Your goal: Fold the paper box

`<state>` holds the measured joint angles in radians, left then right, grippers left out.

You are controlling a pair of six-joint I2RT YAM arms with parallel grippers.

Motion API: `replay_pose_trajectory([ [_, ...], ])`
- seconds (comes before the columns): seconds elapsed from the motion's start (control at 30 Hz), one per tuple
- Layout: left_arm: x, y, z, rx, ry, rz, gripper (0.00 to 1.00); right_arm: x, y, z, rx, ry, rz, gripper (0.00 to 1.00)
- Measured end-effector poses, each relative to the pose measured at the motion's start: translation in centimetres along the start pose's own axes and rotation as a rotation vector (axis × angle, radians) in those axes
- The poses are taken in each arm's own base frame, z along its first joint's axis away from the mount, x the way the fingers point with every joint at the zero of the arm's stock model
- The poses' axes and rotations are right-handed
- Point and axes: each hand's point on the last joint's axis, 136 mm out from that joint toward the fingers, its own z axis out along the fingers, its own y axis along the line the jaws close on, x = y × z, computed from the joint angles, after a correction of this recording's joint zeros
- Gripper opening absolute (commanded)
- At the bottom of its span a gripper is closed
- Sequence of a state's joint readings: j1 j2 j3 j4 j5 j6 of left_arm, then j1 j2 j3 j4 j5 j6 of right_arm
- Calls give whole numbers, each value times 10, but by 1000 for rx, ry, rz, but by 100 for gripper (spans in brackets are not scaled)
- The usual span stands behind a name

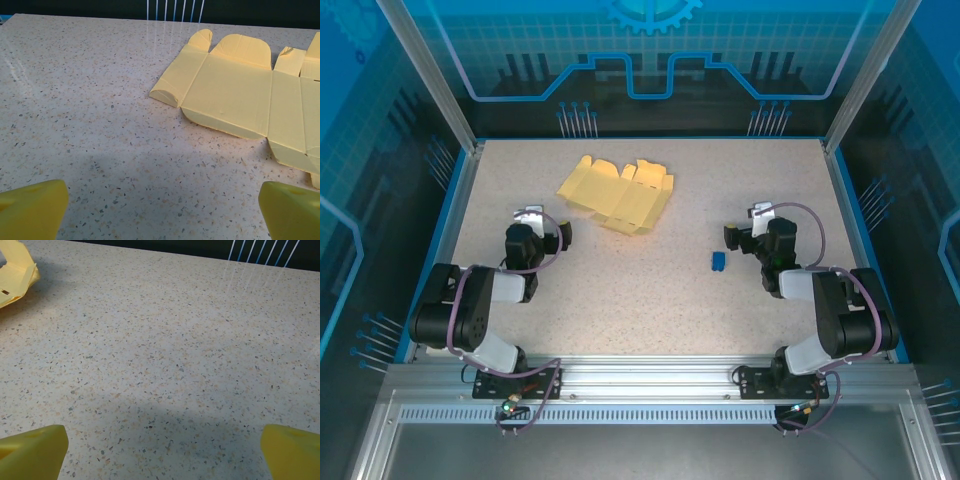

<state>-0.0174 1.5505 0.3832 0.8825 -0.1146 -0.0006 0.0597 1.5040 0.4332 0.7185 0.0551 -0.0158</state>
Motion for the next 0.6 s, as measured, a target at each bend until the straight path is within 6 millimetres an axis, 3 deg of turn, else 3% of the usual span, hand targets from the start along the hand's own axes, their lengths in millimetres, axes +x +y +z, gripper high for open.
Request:
replay_pose_trajectory([
  [0.13,-2,6,-2,-24,-1,-23,99,2,-5,-4,29,26,17,100],
  [0.23,-14,14,-12,-59,-3,-43,99,-11,-15,-13,78,45,71,100],
  [0.37,-59,17,-26,-93,-29,-115,99,-50,-33,-29,143,6,197,100],
  [0.47,-96,12,-36,-72,-59,-176,99,-62,-38,-45,156,-9,253,100],
  [0.53,-105,5,-41,-36,-47,-225,99,-61,-37,-54,153,8,272,100],
  [0.6,-102,-5,-44,15,-9,-279,99,-61,-34,-64,145,29,286,100],
])
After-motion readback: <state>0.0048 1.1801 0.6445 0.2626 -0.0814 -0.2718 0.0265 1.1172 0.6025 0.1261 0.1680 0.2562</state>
